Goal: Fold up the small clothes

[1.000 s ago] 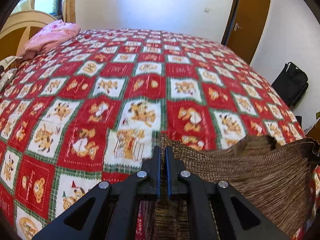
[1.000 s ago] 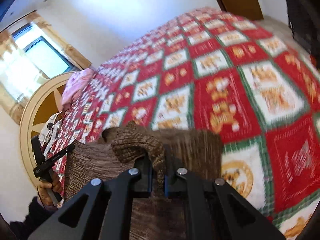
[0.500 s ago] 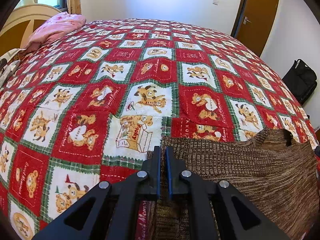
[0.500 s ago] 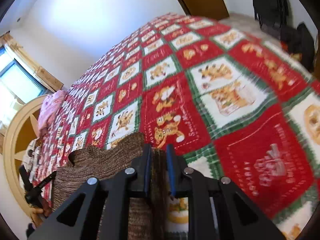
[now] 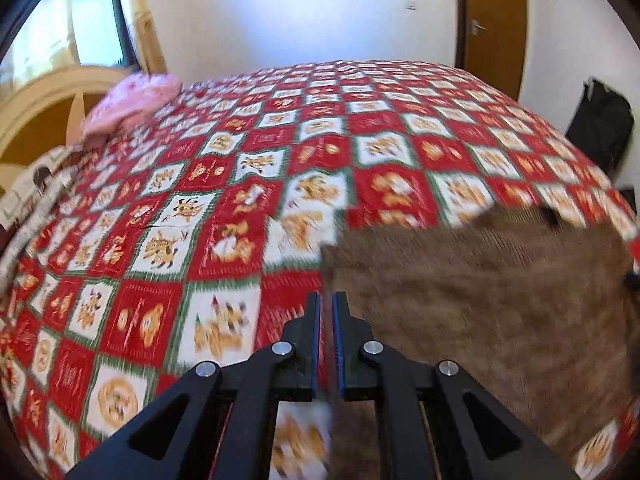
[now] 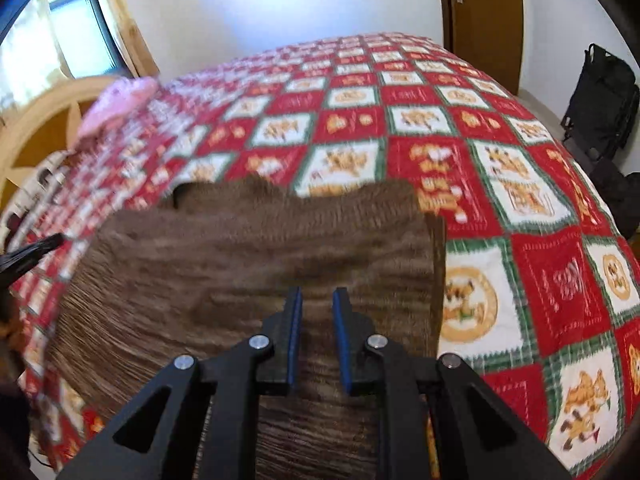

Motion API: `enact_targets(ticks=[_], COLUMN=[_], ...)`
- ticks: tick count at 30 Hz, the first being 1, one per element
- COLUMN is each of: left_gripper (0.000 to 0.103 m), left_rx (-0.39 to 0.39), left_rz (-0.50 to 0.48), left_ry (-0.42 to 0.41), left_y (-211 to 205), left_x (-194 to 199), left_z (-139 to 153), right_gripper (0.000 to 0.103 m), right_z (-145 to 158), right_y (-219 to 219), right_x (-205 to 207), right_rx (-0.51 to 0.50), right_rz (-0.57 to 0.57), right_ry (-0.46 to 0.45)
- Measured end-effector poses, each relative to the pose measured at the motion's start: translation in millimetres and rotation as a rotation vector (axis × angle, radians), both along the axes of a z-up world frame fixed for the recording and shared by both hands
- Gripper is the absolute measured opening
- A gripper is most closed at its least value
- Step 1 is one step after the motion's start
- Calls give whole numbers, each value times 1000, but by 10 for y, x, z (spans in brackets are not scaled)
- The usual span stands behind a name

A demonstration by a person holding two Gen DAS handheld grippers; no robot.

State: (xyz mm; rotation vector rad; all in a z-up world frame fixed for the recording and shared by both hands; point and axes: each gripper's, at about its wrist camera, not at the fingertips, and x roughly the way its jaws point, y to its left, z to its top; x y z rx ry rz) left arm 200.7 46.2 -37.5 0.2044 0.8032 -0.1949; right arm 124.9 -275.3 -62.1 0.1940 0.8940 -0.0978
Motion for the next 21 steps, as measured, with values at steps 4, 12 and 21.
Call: enact_targets(ticks=[4, 12, 21], left_gripper=[6, 14, 15], left_rx=[14, -6, 19], left_rz=[-26, 23, -34], left_ry=[46, 41, 61], left_y=[-56, 80, -249], left_x=[-246, -390, -714], left_z=[-248, -231, -314], right_gripper=[19, 29, 36], right_z=[-126, 155, 62], right_y=[-103, -63, 746], right_x=[-173, -763, -842], right_rx=[-50, -94, -20], right_rz=[-46, -201, 26], right_ry=[33, 7, -8])
